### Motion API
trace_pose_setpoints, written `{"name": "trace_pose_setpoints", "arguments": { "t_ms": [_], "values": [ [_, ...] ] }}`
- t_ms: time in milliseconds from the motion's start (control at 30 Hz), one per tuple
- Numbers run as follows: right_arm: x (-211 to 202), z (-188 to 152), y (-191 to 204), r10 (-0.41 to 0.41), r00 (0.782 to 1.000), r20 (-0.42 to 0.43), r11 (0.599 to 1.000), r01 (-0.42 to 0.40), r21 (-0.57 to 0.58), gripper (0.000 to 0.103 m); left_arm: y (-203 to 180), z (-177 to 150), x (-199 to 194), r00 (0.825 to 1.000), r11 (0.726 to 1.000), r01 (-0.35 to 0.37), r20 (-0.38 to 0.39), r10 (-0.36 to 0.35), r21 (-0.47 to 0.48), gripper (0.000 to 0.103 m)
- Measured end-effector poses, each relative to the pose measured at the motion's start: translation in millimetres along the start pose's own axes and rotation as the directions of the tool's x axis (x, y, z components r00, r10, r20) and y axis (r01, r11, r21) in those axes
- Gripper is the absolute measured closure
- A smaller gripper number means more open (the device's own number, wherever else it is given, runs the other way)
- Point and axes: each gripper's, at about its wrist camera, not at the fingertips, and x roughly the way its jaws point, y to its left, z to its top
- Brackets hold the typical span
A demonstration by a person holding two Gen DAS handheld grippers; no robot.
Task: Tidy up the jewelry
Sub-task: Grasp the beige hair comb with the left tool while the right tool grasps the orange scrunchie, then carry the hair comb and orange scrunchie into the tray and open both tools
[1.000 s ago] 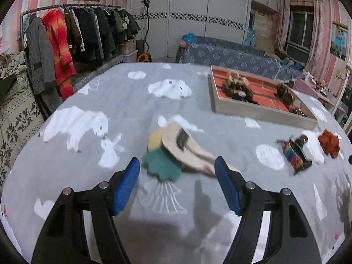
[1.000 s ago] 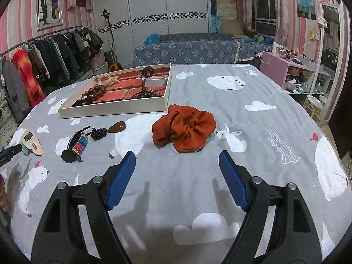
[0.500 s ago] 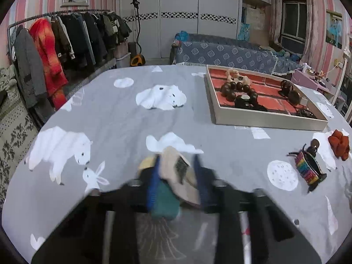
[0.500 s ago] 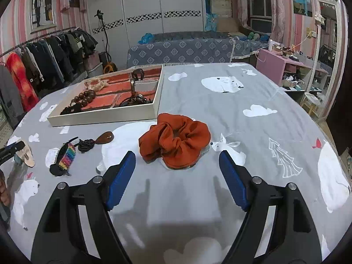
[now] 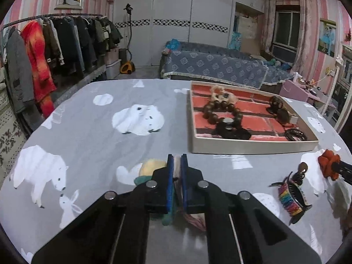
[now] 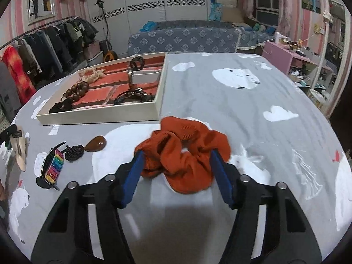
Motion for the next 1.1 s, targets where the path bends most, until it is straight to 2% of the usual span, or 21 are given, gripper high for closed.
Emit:
{"name": "trace_pose_setpoints", "arguments": {
  "t_ms": [33,133,433,567,833,1100],
  "values": [
    [4,1,1,0.008,1.000,-0.010,1.000,-0.008,-0.005,0.068,-1,1,0,1.000,1.000,0.002,0.000,-0.002,0.003,0.096],
    [4,2,3,0.032,0.999,-0.012,0.999,-0.033,-0.015,0.087,-2,3,-2,1.000,1.000,0.004,0.006,-0.004,0.005,0.096],
    [-29,9,11,0.041,0.997,0.062,0.999,-0.038,-0.037,0.089,-14,18,-32,0.997,0.999,0.009,0.076,-0.012,0.034,0.096],
    [-46,15,13,0.049,0.994,0.102,0.998,-0.045,-0.042,0.089,-24,24,-45,0.993,0.997,-0.015,0.120,0.005,0.076,0.096],
    [-67,19,15,0.055,0.988,0.146,0.998,-0.049,-0.048,0.089,-31,29,-61,0.989,0.996,-0.014,0.146,0.002,0.083,0.096],
    [-74,18,16,0.064,0.985,0.157,0.997,-0.057,-0.051,0.089,-33,26,-65,0.990,0.996,-0.013,0.141,0.001,0.084,0.096]
  ]
}}
